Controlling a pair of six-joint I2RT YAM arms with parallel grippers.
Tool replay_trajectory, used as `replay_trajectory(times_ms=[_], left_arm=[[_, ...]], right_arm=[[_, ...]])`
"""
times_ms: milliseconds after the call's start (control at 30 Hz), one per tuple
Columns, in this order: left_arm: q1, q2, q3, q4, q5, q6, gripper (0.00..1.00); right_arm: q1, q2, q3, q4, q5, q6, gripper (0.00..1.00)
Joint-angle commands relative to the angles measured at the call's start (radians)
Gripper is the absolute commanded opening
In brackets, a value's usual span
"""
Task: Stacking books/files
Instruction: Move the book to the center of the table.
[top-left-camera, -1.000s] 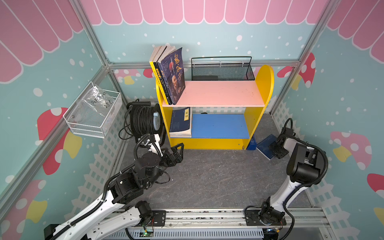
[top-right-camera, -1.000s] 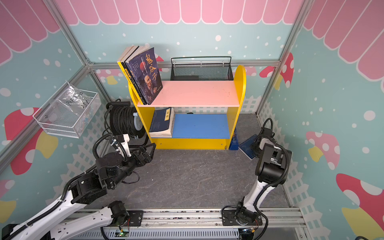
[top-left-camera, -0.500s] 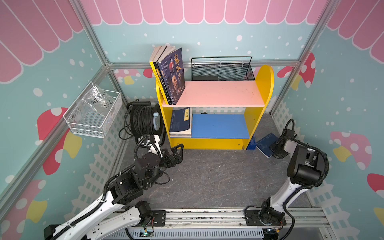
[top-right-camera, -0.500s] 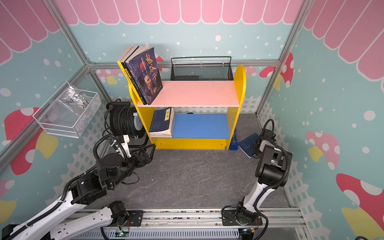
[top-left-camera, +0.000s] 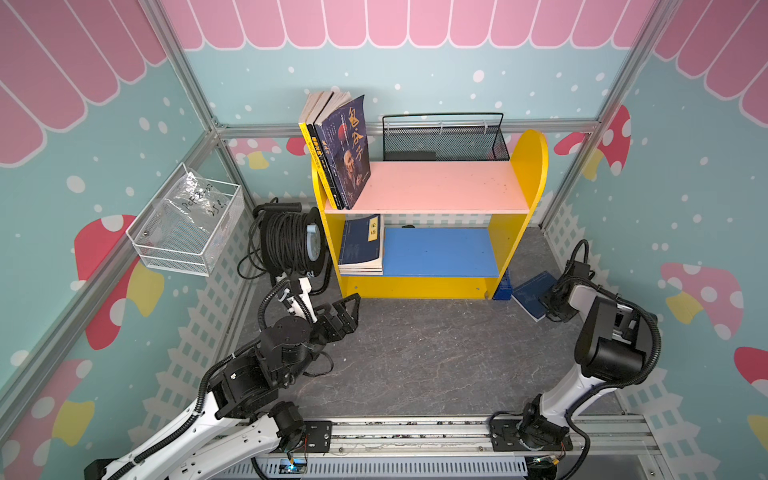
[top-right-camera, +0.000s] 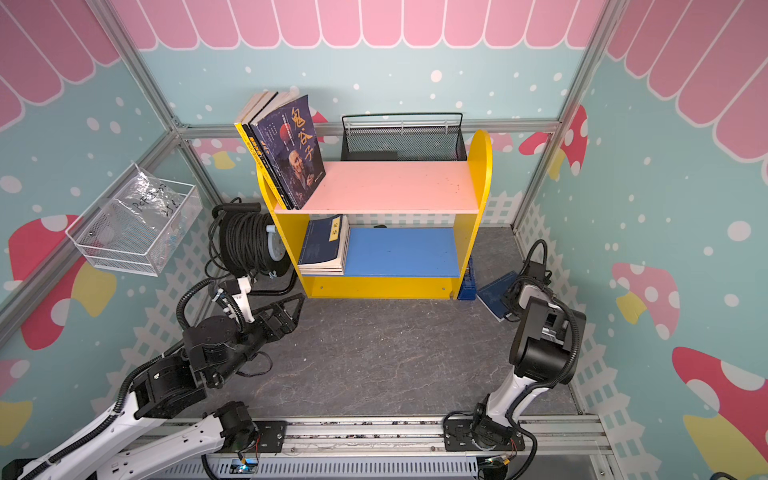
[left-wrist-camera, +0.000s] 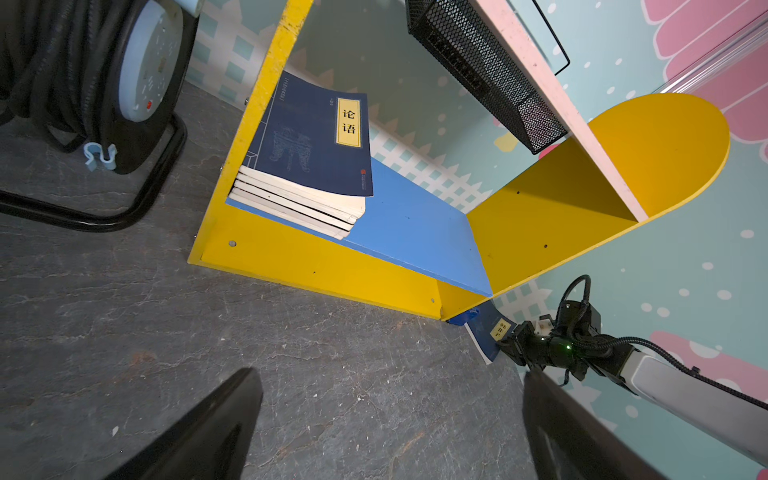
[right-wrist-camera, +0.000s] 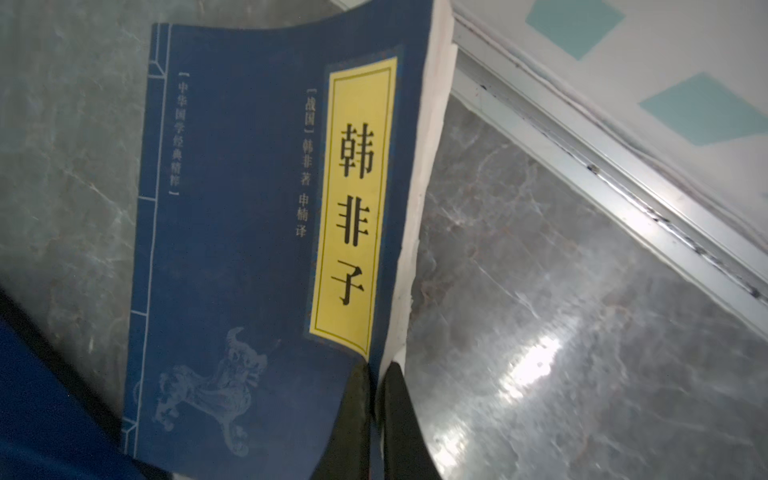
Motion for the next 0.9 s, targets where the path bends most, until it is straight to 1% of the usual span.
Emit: replay_trajectory(times_ms=[0,267,400,600,700,767,867], left_arm=[[0.004,-0.019,-0.017,-0.019,-0.018,-0.014,0.99],[0.004,0.013,0.000,-0.020,0.017,0.040,0.99],[0.004,0.029,0.004,0.004,0.043,0.067,0.99],[0.004,0.051,0.007,0.032,0.090,0.107,0.99],[0.004,0.077,0.006,0.043,0.134,0.116,0.99],[0.005,0.106,0.009,0.047,0.201,0.125,0.99],[0.007,0.157,0.019,0.056,0.261,0.137,0.99]], right_arm=[[0.008,-0.074,-0.078,-0.128,-0.006,-0.059,0.00],[0.010,-0.291,-0.226,-0.159,-0.110,-0.019,0.00],[0.010,-0.381,-0.281,-0.207,-0.113,-0.010,0.00],[0.013,-0.549,-0.352,-0.264,-0.172,0.011,0.00],[0.023,-0.607,-0.375,-0.287,-0.199,0.009,0.00],[0.034,-0.630,-0.386,-0.300,-0.220,0.007,0.00],[0.071,-0.643,-0.393,-0.312,-0.254,0.009,0.00]])
